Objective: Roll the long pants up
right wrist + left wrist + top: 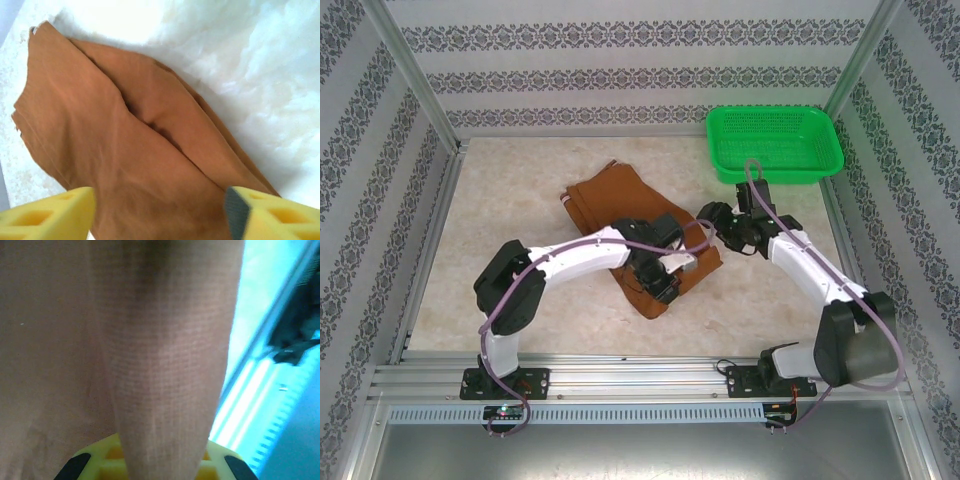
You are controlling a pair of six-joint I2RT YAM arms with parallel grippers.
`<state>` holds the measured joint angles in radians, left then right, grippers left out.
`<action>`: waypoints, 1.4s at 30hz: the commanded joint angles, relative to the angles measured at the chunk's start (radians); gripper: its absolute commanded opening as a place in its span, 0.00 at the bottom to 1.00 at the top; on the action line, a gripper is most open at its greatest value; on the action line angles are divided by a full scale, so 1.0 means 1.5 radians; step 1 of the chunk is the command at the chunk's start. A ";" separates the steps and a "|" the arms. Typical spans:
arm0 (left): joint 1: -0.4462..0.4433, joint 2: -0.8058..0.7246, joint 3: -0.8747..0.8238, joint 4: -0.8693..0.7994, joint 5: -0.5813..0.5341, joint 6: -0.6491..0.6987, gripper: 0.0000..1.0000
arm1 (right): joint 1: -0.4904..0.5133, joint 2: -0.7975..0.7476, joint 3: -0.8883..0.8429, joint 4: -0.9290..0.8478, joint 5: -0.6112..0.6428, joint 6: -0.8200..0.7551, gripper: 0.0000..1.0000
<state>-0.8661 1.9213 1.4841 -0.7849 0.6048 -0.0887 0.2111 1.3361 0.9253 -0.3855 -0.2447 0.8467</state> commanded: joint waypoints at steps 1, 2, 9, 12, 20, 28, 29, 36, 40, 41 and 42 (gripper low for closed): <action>0.042 0.046 0.029 -0.053 0.199 -0.010 0.06 | -0.004 -0.052 0.006 -0.070 0.068 -0.015 0.45; 0.044 0.057 0.040 -0.066 0.195 -0.003 0.06 | -0.004 -0.069 0.001 -0.080 0.087 -0.014 0.33; 0.045 0.135 0.125 -0.133 0.188 0.029 0.07 | -0.005 -0.174 -0.050 -0.117 0.096 -0.025 0.00; 0.046 0.148 0.131 -0.127 0.220 0.029 0.07 | -0.005 -0.182 -0.071 -0.127 0.046 -0.018 0.00; 0.046 0.172 0.131 -0.118 0.321 0.034 0.08 | 0.000 -0.223 -0.156 -0.117 -0.011 0.013 0.00; 0.046 0.241 0.146 -0.177 0.209 0.046 0.07 | 0.016 -0.212 -0.154 -0.104 -0.033 0.020 0.00; 0.046 0.248 0.142 -0.180 0.174 0.045 0.07 | 0.018 -0.209 -0.150 -0.110 -0.034 0.018 0.00; 0.046 0.271 0.091 -0.120 0.167 0.015 0.08 | 0.029 -0.222 -0.149 -0.131 -0.047 0.009 0.00; 0.046 0.264 0.084 -0.108 0.162 0.010 0.08 | 0.042 -0.233 -0.153 -0.133 -0.059 0.021 0.00; 0.046 0.262 0.084 -0.108 0.161 0.013 0.08 | 0.051 -0.234 -0.152 -0.131 -0.059 0.022 0.00; 0.046 0.263 0.085 -0.108 0.162 0.016 0.08 | 0.058 -0.233 -0.152 -0.130 -0.054 0.022 0.00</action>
<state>-0.7963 2.2986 1.6459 -0.9569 0.9382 -0.0605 0.2726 1.0023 0.6903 -0.5659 -0.3092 0.8661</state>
